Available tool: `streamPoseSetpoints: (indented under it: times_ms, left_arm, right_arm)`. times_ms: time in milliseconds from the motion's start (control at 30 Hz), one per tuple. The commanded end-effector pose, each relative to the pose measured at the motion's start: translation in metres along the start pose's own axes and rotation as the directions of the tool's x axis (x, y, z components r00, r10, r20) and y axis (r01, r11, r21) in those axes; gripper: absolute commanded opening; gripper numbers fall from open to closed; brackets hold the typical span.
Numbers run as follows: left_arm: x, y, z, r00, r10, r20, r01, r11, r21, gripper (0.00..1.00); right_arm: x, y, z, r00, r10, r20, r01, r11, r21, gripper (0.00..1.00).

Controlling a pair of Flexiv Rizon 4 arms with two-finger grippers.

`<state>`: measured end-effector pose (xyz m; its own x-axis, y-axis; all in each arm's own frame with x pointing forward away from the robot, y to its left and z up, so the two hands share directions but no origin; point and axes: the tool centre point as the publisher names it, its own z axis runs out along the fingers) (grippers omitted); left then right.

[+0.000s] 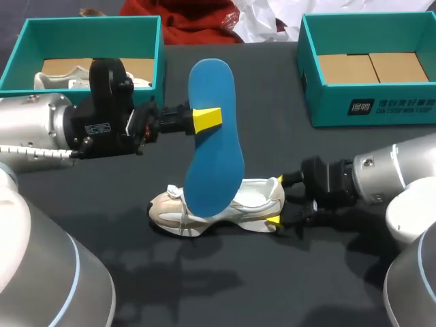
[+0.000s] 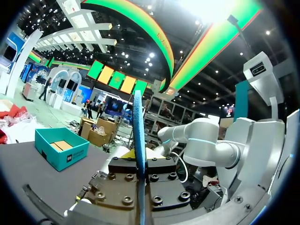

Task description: Take the shoe out of the shoebox, open the shoe tongue, remove and reinsert the insole, then place the shoe into the shoebox

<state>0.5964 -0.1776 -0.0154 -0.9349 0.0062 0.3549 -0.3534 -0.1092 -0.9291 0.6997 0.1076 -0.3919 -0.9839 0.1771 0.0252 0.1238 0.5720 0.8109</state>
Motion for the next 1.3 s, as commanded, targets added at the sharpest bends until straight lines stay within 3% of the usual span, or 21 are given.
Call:
streamPoseSetpoints:
  times_ms: [33,267,400,567,800,1067,1300]
  left_arm:
    - [0.007,-0.003,0.008,1.0,0.001,0.017,-0.001,1.0,0.004,0.0]
    - [0.007,-0.003,0.008,1.0,0.001,0.017,-0.001,1.0,0.004,0.0]
    - [0.007,-0.003,0.008,1.0,0.001,0.017,-0.001,1.0,0.004,0.0]
    - [0.007,-0.003,0.008,1.0,0.001,0.017,-0.001,1.0,0.004,0.0]
    - [0.007,-0.003,0.008,1.0,0.001,0.017,-0.001,1.0,0.004,0.0]
    - [0.007,-0.003,0.008,1.0,0.001,0.017,-0.001,1.0,0.004,0.0]
    - [0.007,-0.003,0.008,1.0,0.001,0.017,-0.001,1.0,0.004,0.0]
  right_arm:
    - [0.001,0.011,-0.016,1.0,0.012,-0.005,-0.01,0.97,0.244,1.0]
    - [0.004,0.022,-0.032,1.0,0.028,0.009,-0.029,0.9,0.434,1.0]
    - [0.006,0.032,-0.04,1.0,0.025,0.011,-0.027,0.873,0.487,1.0]
    - [0.009,0.043,-0.051,0.998,0.06,0.033,-0.068,0.787,0.613,1.0]
    - [0.013,0.057,-0.057,0.998,0.047,0.047,-0.066,0.683,0.727,1.0]
    - [0.013,0.066,-0.06,0.999,0.001,0.048,-0.037,0.636,0.771,1.0]
    - [0.011,0.076,-0.055,0.998,-0.051,0.022,0.015,0.629,0.777,1.0]
